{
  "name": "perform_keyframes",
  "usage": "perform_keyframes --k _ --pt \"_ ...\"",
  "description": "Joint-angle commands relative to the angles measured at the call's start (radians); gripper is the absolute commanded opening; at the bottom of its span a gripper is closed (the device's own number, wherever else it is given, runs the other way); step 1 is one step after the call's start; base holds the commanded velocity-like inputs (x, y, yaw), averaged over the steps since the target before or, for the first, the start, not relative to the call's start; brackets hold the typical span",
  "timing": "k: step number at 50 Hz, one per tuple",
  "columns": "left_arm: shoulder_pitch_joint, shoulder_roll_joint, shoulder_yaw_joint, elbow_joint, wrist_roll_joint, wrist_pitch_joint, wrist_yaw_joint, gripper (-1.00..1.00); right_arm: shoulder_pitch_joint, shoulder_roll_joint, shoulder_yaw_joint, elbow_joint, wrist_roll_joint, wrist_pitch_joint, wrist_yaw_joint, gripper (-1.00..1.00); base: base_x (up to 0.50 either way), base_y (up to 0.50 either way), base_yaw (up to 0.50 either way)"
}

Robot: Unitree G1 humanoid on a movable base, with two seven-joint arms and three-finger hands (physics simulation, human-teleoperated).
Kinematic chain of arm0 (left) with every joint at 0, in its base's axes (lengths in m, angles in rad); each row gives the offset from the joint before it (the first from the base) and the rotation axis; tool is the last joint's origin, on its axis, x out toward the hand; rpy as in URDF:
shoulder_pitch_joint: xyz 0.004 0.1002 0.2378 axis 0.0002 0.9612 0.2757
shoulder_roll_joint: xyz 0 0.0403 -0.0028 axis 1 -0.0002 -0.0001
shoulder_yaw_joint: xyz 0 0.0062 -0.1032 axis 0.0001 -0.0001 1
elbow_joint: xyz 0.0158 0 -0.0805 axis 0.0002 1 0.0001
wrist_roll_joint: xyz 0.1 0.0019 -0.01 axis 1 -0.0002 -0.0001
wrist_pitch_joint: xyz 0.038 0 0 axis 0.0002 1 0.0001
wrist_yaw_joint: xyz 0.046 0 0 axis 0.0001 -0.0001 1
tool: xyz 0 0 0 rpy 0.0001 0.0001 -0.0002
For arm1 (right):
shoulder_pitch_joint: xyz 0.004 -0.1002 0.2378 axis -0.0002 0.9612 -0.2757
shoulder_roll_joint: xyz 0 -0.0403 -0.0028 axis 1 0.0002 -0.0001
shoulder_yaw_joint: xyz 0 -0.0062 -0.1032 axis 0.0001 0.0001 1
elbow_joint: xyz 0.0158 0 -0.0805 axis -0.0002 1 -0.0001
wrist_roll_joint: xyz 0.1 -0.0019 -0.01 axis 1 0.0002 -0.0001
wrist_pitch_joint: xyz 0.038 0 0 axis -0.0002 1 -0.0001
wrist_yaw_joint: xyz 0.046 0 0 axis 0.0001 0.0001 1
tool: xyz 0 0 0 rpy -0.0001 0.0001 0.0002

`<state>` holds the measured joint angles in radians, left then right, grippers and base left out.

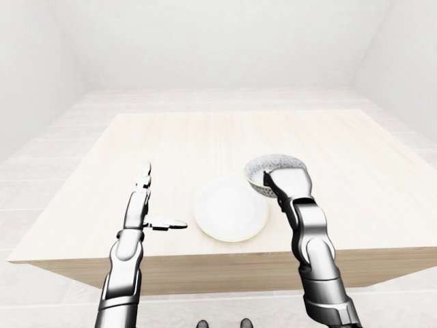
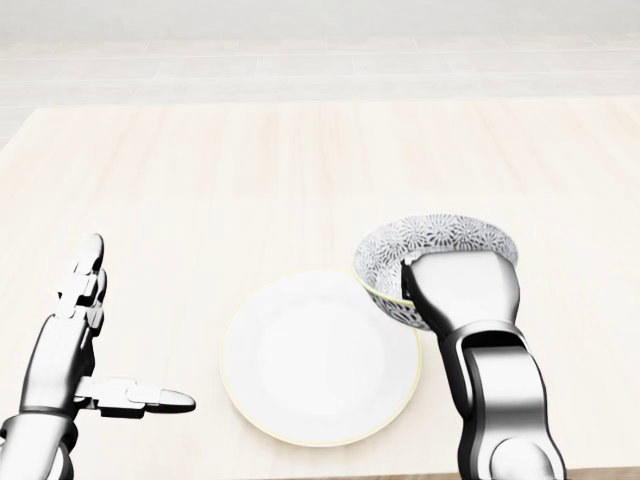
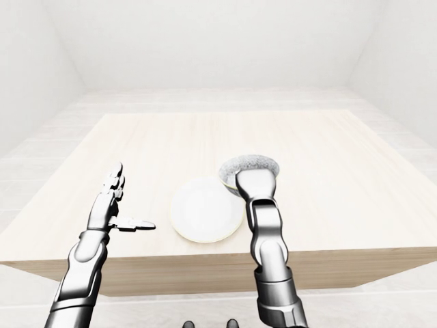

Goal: Put the bowl on the plate.

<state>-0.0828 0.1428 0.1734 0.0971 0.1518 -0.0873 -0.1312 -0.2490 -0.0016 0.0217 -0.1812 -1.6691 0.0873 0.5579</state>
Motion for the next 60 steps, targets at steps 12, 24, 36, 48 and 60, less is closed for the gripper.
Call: perform_keyframes --k 12,24,36,48,60 --pt "-0.010 0.011 0.005 0.043 -0.004 0.000 0.003 1.00 -0.017 0.072 0.094 0.046 0.026 0.000 -0.113 -0.34 0.00 0.00 0.00" --pt "-0.021 0.013 0.003 0.058 -0.001 0.000 0.007 1.00 -0.005 0.077 0.111 0.065 0.059 0.000 -0.151 -0.34 0.00 0.00 0.00" --pt "-0.013 0.011 0.002 0.043 0.000 0.000 0.006 1.00 0.028 0.089 0.139 0.036 0.051 0.000 -0.155 -0.35 0.00 0.00 0.00" --pt "-0.025 0.014 0.004 0.071 -0.001 0.000 0.010 1.00 0.062 0.104 0.167 0.038 0.047 0.000 -0.188 -0.33 0.00 0.00 0.00" --pt "-0.029 0.015 0.000 0.082 0.001 0.000 0.013 1.00 0.090 0.109 0.186 0.048 0.051 0.000 -0.219 -0.35 0.00 0.00 0.00"
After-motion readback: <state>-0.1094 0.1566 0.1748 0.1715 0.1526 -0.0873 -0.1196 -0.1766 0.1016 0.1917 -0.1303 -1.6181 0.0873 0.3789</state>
